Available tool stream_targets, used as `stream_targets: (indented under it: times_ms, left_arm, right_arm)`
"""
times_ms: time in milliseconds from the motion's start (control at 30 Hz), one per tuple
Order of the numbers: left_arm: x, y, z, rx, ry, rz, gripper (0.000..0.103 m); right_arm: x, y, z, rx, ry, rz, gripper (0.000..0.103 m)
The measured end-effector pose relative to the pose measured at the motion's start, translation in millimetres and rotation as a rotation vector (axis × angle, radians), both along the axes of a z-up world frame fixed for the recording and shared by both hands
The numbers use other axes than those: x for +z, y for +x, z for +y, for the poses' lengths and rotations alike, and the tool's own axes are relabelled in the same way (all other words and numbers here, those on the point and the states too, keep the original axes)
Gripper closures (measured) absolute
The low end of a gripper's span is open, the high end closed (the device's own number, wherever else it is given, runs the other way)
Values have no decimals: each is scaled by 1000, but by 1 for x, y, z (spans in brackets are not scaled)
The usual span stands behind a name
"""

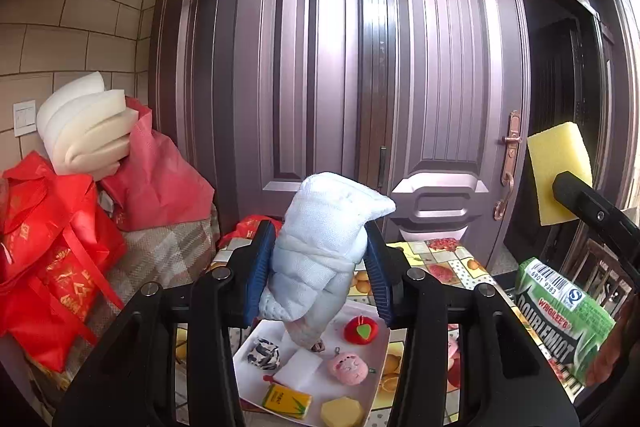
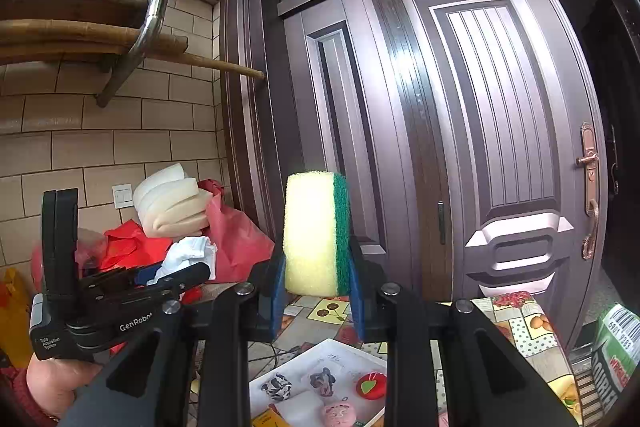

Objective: Organize soft objects
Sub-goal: 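Carry the white towel and green-backed sponge up toward the white box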

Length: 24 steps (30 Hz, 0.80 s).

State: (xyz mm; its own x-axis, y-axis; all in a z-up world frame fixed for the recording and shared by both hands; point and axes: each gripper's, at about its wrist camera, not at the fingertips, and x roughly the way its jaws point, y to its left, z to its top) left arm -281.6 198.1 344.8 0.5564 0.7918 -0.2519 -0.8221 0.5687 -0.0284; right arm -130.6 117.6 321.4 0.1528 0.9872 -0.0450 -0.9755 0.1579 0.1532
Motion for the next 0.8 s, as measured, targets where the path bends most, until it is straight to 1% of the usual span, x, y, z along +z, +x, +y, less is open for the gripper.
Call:
stream_targets:
  times_ms: [200, 300, 433, 533, 600, 667, 800]
  left_arm:
    - [-18, -8, 6, 17, -32, 13, 59]
    - [-12, -13, 13, 12, -41, 13, 59]
    - [-3, -25, 20, 27, -23, -5, 59]
    - [-13, -29, 30, 51, -31, 2, 59]
    - [-19, -31, 38, 64, -56, 6, 59]
    - [-18, -31, 42, 64, -64, 10, 59]
    - [-5, -27, 46, 60, -57, 7, 59]
  right_arm:
    - [-30, -7, 13, 19, -55, 15, 77]
    - [-25, -8, 21, 20, -74, 57, 77]
    - [-9, -16, 25, 11, -52, 27, 77]
    - [-12, -19, 31, 10, -53, 27, 77]
    - [-18, -23, 38, 6, -67, 21, 77]
    - [-19, -24, 42, 6, -77, 28, 77]
    - [-14, -24, 51, 8, -92, 22, 77]
